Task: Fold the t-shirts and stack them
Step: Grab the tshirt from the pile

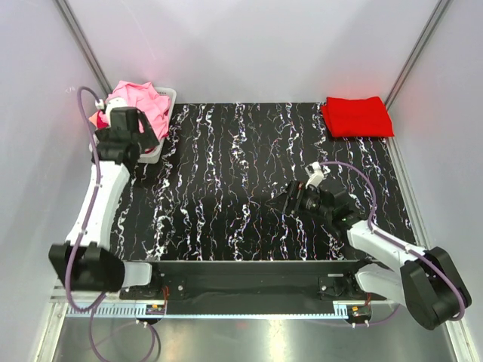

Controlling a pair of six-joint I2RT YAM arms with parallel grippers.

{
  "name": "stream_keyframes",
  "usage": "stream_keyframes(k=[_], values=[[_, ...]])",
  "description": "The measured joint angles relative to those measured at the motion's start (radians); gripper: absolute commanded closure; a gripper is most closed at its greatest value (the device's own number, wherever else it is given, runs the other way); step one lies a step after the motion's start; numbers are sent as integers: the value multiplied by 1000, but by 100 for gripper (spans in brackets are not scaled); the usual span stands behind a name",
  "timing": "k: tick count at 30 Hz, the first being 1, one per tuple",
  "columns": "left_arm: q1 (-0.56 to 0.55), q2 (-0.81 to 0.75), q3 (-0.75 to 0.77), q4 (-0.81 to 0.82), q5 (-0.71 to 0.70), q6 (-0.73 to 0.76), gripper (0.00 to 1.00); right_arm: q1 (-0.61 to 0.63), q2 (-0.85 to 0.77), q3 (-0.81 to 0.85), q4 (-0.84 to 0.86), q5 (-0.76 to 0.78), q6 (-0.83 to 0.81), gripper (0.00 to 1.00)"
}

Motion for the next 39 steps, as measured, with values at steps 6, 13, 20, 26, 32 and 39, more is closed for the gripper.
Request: stream_keyframes(k=[6, 13, 20, 26, 32, 39], values=[[147, 225, 147, 58, 150, -10, 2, 0, 32, 11, 23, -35, -3, 0], [182, 386, 180, 165, 216, -18, 2, 0, 58, 11, 57, -60, -3, 0], [188, 494, 180, 258, 217, -26, 39, 0, 71, 12, 73, -69, -3, 0], [188, 499, 180, 299, 214, -47, 100, 0, 96, 13, 96, -71, -2, 0], [142, 406, 180, 283, 199, -70, 100, 0, 126, 21, 108, -77, -2, 0], [-117, 202, 360, 175, 143, -61, 86, 0, 103, 25, 97, -56, -2, 0]])
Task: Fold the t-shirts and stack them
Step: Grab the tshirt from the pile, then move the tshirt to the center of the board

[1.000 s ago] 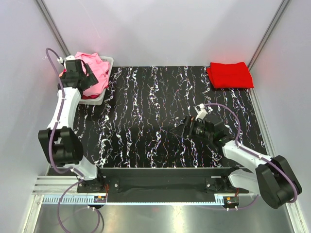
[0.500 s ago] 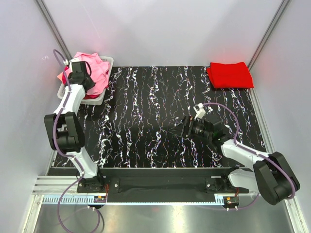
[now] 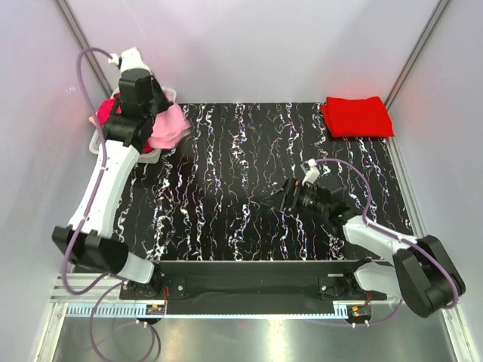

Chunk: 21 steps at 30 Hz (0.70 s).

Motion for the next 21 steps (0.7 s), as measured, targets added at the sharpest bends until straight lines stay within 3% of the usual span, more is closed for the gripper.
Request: stream_keyframes(k=[1, 2, 3, 5, 6, 10, 15, 21], values=[[-55, -21, 51, -27, 0, 1, 81, 0, -26, -1, -17, 22, 0, 0], [-91, -36, 77, -40, -2, -1, 50, 0, -58, -2, -35, 37, 0, 0], [-138, -56, 94, -52, -5, 3, 35, 0, -107, -3, -70, 72, 0, 0], [-222, -88, 93, -82, -8, -11, 20, 0, -234, -3, -146, 150, 0, 0], [-264, -95, 84, -103, -8, -17, 2, 0, -312, 5, -208, 198, -1, 0], [-358, -74, -16, -184, -3, -45, 1, 0, -531, 112, -486, 344, -22, 0], [-380, -68, -304, -277, 9, -96, 1, 0, -538, 346, -764, 382, -24, 0], [-414, -259, -494, -341, 21, -149, 1, 29, -504, 253, -906, 299, 68, 3]])
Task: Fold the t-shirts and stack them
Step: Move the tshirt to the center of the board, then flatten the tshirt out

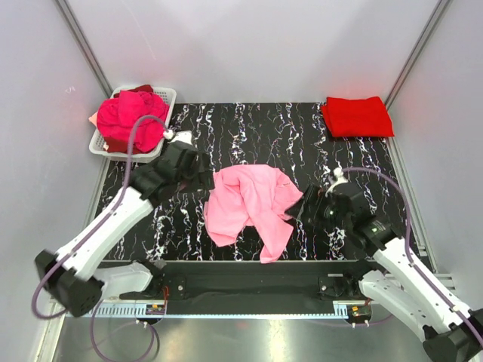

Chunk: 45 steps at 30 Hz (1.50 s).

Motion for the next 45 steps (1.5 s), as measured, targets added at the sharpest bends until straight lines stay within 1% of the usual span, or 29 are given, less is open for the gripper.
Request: stream_keyframes(k=[3, 5, 7, 9, 13, 15, 18, 19, 21, 24, 25, 27, 29, 31, 34, 35, 39, 43, 45], values=[[-3, -123, -12, -6, -1, -14, 1, 32, 9, -69, -138, 7, 37, 7], [-3, -201, -39, -6, -1, -20, 1, 35, 5, -95, -190, 13, 51, 9], [-3, -274, -87, -13, 0, -30, 1, 36, 27, -115, -208, 8, 57, 11], [-3, -314, -127, -31, 0, -36, 1, 37, 92, -124, -201, -2, 58, 12], [-3, -354, -183, -58, 1, -37, 1, 37, 303, -125, -144, -6, 44, 15], [-3, -370, -200, -68, 1, -33, 1, 37, 375, -120, -124, 2, 34, 18], [-3, -401, -215, -83, 2, -23, 1, 37, 486, -90, -77, 4, 14, 21], [-3, -410, -218, -86, 1, -18, 1, 37, 520, -77, -69, 4, 7, 24], [-3, -436, -224, -97, -1, -8, 1, 37, 604, -33, -50, 5, -10, 27], [-3, -481, -237, -104, -7, -2, 1, 37, 678, 16, -24, 6, -29, 33], [-3, -493, -240, -103, -7, 0, 1, 37, 693, 31, -22, 6, -34, 38], [-3, -513, -247, -102, -7, 5, 1, 37, 718, 53, -14, 6, -46, 44], [-3, -525, -251, -102, -8, 8, 1, 37, 742, 70, -8, 6, -58, 53], [-3, -526, -253, -100, -8, 8, 1, 37, 766, 85, -4, 6, -76, 56], [-3, -526, -266, -99, -9, 8, 1, 37, 793, 103, -3, 5, -97, 71], [-3, -526, -269, -101, -9, 8, 1, 37, 797, 107, -3, 4, -105, 82], [-3, -531, -278, -95, -10, 8, 1, 37, 798, 109, -2, -6, -123, 100], [-3, -533, -283, -93, -14, 8, 1, 44, 790, 100, 29, -66, -106, 100], [-3, -533, -283, -93, -18, 8, 1, 72, 772, 79, 68, -96, -71, 100]])
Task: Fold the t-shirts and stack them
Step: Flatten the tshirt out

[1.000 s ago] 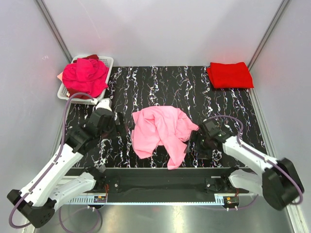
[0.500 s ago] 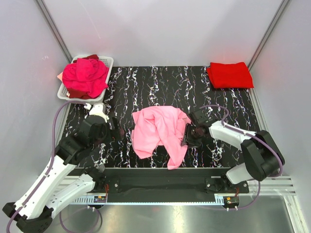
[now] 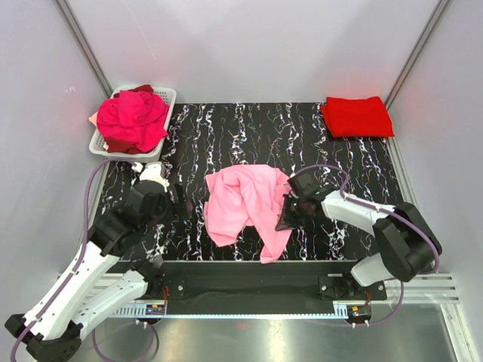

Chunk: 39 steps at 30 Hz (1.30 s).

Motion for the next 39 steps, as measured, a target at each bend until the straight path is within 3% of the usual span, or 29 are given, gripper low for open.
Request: stream_keyframes(k=[7, 10, 11, 12, 15, 19, 23, 27, 34, 36, 39], values=[[0, 2, 0, 0, -5, 0, 1, 237, 32, -19, 130, -39, 163, 100], [0, 0, 0, 0, -5, 0, 1, 272, 79, -9, 145, -27, 202, 76], [0, -5, 0, 0, -6, 0, 1, 274, 80, -9, 138, -18, 204, 54], [0, -6, 0, 0, -6, 0, 1, 273, 77, -5, 123, -3, 213, 47], [0, -11, 0, 0, -7, 0, 1, 274, 39, 24, 46, 62, 197, 33], [-1, -11, 0, 0, -7, 0, 1, 274, -62, 77, -67, 162, 182, 27], [-2, -14, 0, 0, -8, 0, 1, 274, -97, 109, -126, 237, 173, 29], [-2, -26, 0, 0, -8, 0, 1, 274, -13, 109, -146, 249, 174, 36], [-2, -40, 0, 0, -9, 0, 1, 274, 122, 103, -93, 180, 189, 63], [-2, -40, 0, 0, -10, 0, 1, 279, 140, 109, -72, 158, 192, 78], [-2, -42, 0, 0, -11, 0, 1, 299, 188, 138, -42, 125, 209, 90]])
